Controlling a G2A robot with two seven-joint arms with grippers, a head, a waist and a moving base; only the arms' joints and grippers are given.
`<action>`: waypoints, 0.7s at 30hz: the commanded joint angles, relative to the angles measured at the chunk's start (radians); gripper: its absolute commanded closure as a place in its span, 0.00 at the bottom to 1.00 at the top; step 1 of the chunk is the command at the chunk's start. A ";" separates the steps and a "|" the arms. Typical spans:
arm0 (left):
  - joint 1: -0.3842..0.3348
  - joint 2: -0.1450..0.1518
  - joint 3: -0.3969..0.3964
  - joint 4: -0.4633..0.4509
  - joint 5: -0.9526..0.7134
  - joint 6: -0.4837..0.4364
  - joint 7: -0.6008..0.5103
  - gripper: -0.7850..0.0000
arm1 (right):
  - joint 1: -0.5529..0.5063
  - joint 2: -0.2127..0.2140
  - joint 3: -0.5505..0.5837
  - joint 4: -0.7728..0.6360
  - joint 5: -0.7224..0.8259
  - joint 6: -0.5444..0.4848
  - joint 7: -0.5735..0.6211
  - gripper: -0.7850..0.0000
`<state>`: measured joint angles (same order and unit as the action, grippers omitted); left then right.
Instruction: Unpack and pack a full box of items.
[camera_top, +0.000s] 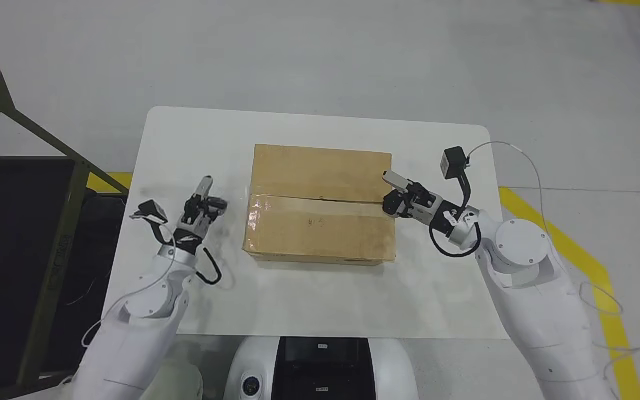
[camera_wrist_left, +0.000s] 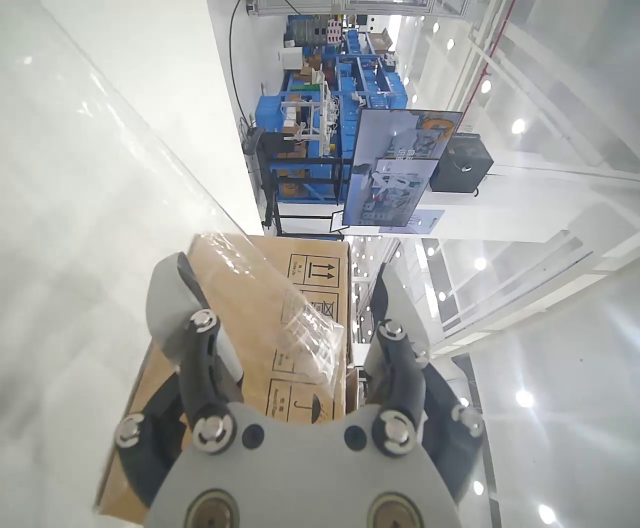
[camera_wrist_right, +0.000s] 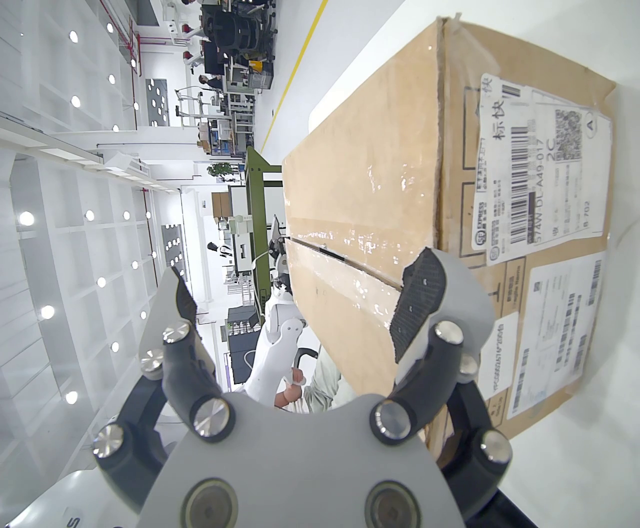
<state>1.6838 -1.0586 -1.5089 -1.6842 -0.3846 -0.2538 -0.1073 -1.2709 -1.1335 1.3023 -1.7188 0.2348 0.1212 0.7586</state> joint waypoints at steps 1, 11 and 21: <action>-0.008 -0.003 -0.001 0.006 -0.007 0.000 0.007 0.38 | 0.000 0.000 0.000 0.000 0.000 0.000 0.000 0.00; 0.002 -0.014 -0.033 0.025 -0.052 -0.010 0.014 0.53 | 0.000 0.000 0.000 0.000 0.000 0.000 0.000 0.00; -0.047 -0.026 -0.033 0.076 -0.088 0.013 -0.001 0.63 | 0.000 0.000 0.000 0.000 0.000 0.000 0.000 0.00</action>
<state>1.6427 -1.0829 -1.5440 -1.6154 -0.4670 -0.2444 -0.1080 -1.2709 -1.1335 1.3023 -1.7188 0.2348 0.1212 0.7586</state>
